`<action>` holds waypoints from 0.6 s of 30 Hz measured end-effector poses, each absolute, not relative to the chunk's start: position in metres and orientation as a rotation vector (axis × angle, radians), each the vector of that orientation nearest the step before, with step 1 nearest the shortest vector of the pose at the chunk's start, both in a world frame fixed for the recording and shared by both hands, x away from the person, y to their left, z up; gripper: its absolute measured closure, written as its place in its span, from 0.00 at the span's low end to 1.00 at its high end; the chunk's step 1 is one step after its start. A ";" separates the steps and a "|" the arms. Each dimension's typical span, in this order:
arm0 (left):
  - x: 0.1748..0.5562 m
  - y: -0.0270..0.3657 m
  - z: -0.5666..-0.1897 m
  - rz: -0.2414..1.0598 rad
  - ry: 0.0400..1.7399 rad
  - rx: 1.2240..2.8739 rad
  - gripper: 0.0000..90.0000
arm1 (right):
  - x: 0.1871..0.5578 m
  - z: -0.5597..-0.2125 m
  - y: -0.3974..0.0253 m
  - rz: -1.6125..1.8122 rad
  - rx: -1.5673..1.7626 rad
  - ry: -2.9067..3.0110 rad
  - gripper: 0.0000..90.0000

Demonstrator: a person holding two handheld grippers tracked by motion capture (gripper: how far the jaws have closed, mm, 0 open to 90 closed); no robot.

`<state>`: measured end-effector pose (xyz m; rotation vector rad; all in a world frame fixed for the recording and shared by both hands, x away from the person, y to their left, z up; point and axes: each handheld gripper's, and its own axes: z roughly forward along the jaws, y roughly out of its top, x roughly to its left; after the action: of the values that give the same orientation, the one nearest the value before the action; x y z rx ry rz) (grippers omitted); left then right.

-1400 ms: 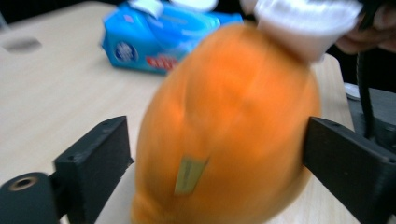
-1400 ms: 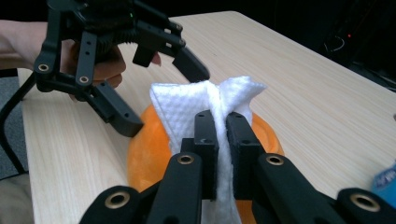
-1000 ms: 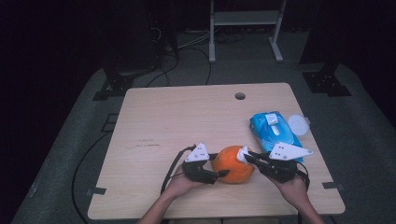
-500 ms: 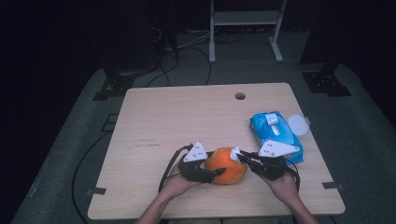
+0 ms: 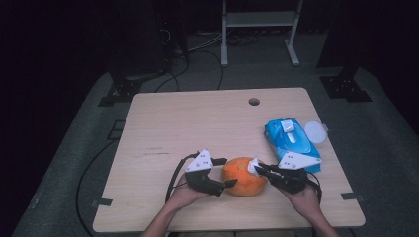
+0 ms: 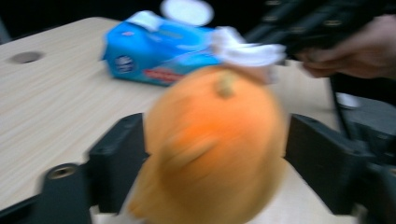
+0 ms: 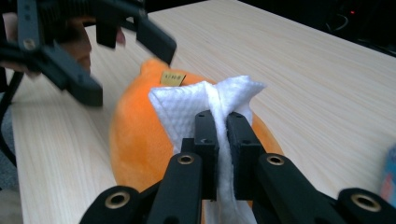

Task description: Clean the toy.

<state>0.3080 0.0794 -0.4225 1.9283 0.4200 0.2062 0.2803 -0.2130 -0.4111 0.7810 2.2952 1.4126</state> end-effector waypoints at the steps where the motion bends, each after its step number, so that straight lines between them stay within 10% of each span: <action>1: 0.311 0.078 -0.425 0.201 0.440 1.938 0.20 | 0.280 -0.412 -0.216 1.418 0.790 2.299 0.92; 18: 0.318 0.059 -0.443 0.111 0.431 2.027 0.09 | 0.282 -0.421 -0.237 1.435 0.862 2.279 0.92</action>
<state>0.3176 0.0587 -0.4431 2.0271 0.4310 0.1114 0.2822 -0.2368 -0.4213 0.8615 2.2791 1.4355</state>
